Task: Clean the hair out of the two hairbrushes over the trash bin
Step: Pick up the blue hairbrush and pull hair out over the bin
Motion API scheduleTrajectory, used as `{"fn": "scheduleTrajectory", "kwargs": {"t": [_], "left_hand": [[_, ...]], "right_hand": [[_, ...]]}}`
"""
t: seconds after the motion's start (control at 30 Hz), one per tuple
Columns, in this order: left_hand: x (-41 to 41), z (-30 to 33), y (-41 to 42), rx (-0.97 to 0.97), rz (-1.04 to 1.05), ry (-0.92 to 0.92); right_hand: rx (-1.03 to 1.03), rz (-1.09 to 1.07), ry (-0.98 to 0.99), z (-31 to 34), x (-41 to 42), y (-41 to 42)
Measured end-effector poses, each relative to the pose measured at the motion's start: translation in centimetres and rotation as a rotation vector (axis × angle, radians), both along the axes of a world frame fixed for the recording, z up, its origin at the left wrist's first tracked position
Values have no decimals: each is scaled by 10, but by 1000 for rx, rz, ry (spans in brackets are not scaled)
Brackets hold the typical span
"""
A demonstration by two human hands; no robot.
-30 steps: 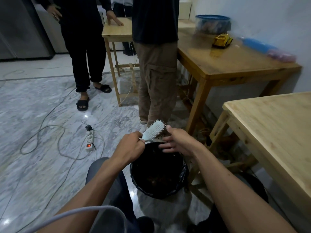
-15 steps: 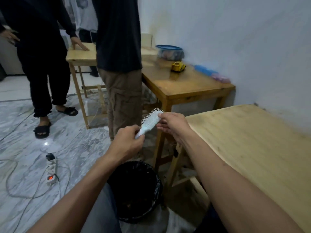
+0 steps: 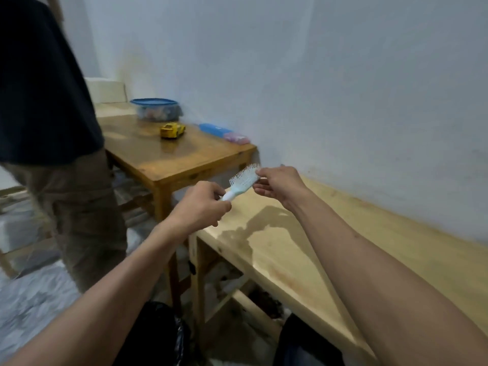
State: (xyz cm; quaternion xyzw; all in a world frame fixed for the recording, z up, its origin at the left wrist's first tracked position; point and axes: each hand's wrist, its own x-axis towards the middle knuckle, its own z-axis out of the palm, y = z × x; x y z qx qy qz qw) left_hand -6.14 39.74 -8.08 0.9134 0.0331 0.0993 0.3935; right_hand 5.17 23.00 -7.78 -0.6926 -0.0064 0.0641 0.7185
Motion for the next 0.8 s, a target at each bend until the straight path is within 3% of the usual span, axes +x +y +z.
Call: {"fn": "scheduleTrajectory", "kwargs": {"t": [0.37, 0.8], "left_hand": [[91, -36, -157, 189, -167, -76], [174, -75, -222, 148, -244, -125]], "right_hand": [[-65, -345, 77, -21, 53, -171], [-476, -459, 153, -49, 124, -228]]}}
